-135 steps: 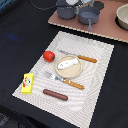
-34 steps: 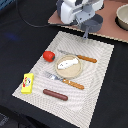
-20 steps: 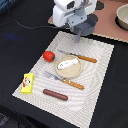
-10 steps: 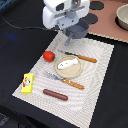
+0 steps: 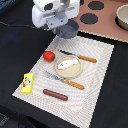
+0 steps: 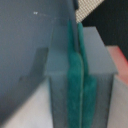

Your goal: Interact with the objects in diverse but meaningful ways.

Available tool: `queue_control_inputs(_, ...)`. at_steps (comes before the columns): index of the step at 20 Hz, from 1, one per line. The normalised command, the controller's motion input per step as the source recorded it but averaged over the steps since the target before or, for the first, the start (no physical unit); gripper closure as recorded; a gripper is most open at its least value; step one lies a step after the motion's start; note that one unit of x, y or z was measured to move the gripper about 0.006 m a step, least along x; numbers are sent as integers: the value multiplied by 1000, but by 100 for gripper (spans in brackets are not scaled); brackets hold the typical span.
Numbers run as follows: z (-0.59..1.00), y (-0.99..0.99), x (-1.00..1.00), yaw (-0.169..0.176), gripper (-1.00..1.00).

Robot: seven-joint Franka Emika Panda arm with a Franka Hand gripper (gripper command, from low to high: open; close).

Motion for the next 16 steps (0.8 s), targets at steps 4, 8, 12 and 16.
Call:
queue_control_inputs(4, -233, -42, -1000, 16, 100)
queue_control_inputs(8, -265, -95, -986, 10, 100)
queue_control_inputs(12, -295, -136, -951, 1, 100)
queue_control_inputs(16, -280, -136, -849, 0, 100)
